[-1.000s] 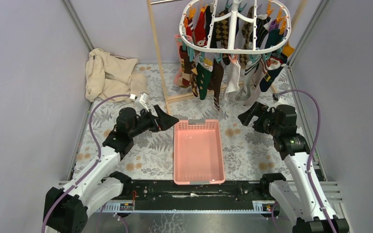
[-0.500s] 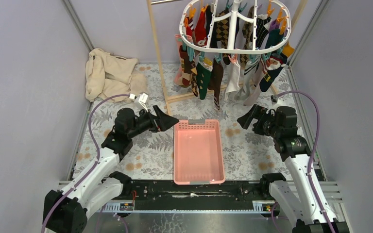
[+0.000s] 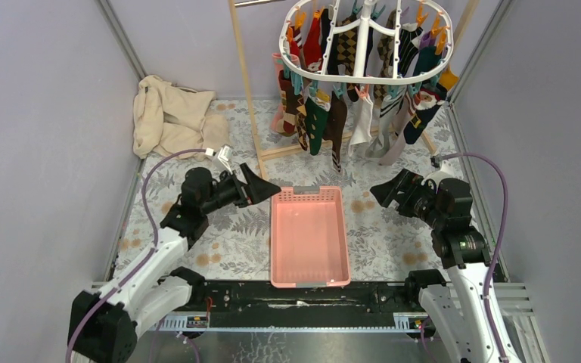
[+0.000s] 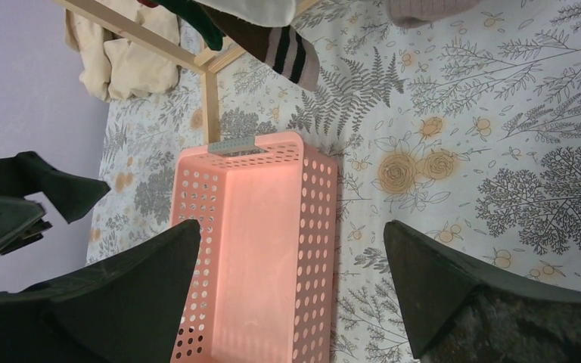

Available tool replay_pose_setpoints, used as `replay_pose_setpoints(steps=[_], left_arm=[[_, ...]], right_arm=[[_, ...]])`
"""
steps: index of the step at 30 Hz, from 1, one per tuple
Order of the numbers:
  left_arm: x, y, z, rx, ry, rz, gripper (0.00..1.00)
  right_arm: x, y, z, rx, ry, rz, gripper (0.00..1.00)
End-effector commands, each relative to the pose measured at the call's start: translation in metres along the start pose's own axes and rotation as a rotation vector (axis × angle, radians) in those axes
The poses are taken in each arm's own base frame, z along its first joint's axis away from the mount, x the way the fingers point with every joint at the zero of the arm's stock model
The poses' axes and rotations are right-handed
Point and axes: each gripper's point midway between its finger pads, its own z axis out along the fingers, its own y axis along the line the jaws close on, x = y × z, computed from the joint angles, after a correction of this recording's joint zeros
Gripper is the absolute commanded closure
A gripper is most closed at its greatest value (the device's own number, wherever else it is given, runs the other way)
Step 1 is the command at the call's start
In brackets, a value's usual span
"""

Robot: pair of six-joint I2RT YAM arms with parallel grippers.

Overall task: Remove the socks clipped to the hanger
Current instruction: Adjust the bin at the center of the board.

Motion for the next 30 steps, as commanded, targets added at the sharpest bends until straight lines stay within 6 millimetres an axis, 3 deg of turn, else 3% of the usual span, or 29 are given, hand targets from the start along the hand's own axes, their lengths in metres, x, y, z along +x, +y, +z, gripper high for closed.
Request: replay_pose_setpoints(steps=[1,7,11,17,22,30], left_arm=[[-0.013,-0.004,0.014,0.022,-0.004,-0.069,0.01],[-0.044,0.008,0.022,-0.077,-0.109,0.006,0.01],[-0.053,0.016,0.013,-0.168,-0.146,0.054,0.01],[-0.041,0.035,-0.009,-0.285,-0.150,0.074,0.01],[-0.027,0.045,-0.010,-0.315,-0.112,0.079,0.01],[-0.028,0.048,-0.012,-0.362,-0.106,0.114,0.01]], right_arm=[[0.000,0.008,-0.003,-0.029,0.012,0.000,0.00],[0.005,0.003,0.000,-0.007,0.052,-0.022,0.11],[0.017,-0.005,0.006,0.008,0.114,-0.035,0.14],[0.030,-0.013,0.020,0.010,0.190,-0.021,0.17],[0.033,-0.013,0.030,0.013,0.236,-0.029,0.20],[0.050,0.004,0.053,0.068,0.307,-0.149,0.19]])
